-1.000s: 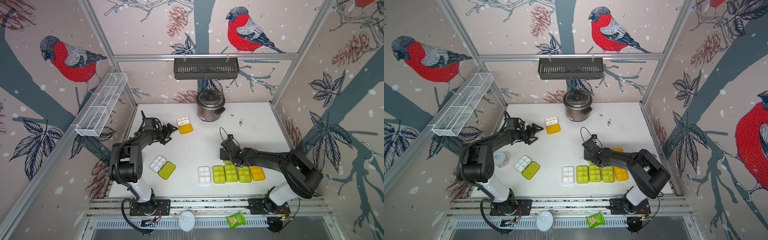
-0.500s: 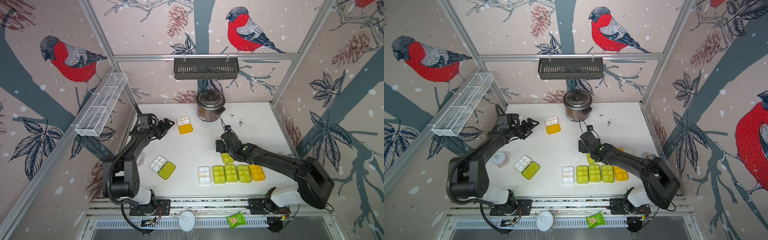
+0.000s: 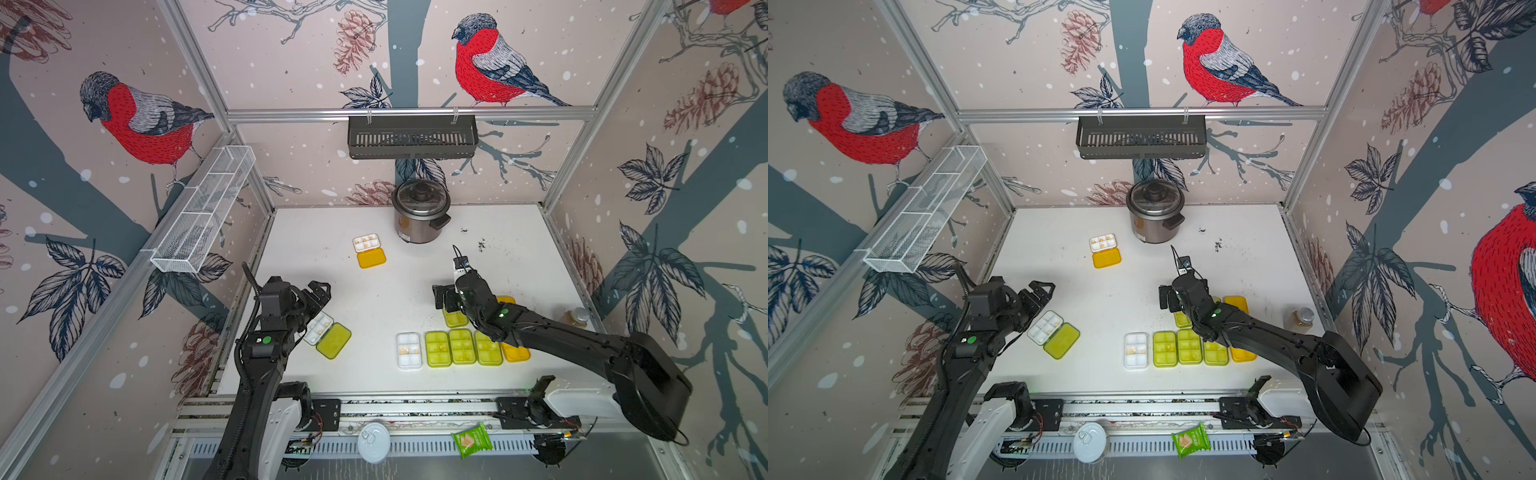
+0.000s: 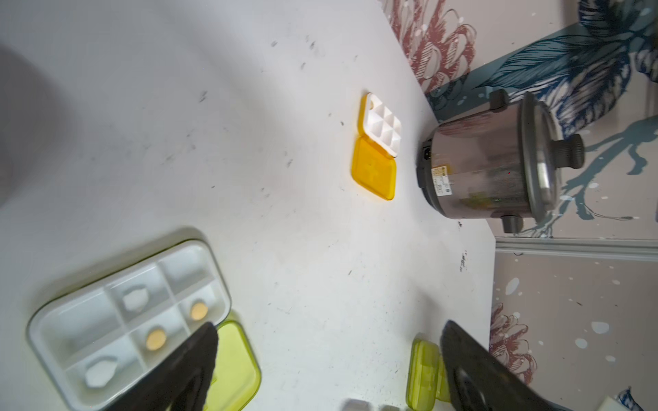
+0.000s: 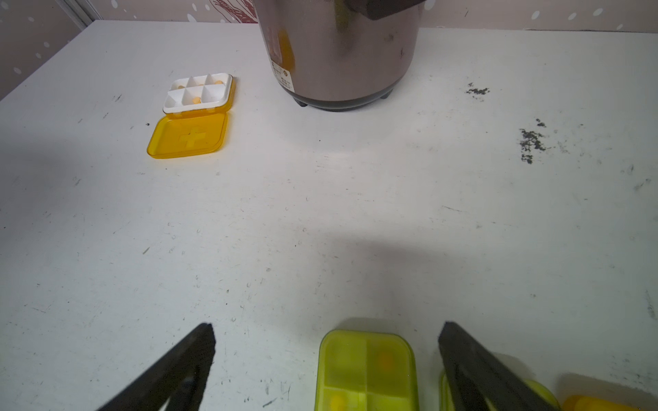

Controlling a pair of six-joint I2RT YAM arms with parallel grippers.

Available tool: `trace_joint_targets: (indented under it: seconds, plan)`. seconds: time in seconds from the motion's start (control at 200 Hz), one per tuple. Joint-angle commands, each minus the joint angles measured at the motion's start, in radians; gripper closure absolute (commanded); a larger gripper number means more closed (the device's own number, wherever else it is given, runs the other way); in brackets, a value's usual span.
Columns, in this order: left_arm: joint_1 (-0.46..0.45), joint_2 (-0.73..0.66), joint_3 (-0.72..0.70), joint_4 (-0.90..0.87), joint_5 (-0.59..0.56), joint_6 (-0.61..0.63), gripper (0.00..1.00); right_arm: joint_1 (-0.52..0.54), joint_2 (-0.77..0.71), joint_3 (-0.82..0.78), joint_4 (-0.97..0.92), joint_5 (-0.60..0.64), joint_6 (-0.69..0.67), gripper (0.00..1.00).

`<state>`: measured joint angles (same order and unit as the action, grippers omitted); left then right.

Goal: Close pillboxes
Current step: Place the pillbox at the center of the board, then move the pillbox to the center of the board.

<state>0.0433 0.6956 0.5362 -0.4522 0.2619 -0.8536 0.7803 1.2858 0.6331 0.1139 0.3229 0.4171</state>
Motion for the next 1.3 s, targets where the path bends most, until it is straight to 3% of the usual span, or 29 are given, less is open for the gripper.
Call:
trace_joint_targets:
  seconds: [0.0,0.35,1.296]
  plan:
    - [0.003,0.002,-0.006,-0.147,-0.068,-0.058,0.04,0.000,-0.009,-0.007,0.055,0.031,0.010,0.00]
    - [0.002,0.109,-0.014,-0.332,-0.164,-0.112,0.03,0.000,0.006,-0.007,0.044,0.045,0.021,0.00]
    - [-0.092,0.215,-0.116,-0.134,-0.125,-0.179,0.03,-0.007,0.034,0.000,0.041,0.050,0.017,0.00]
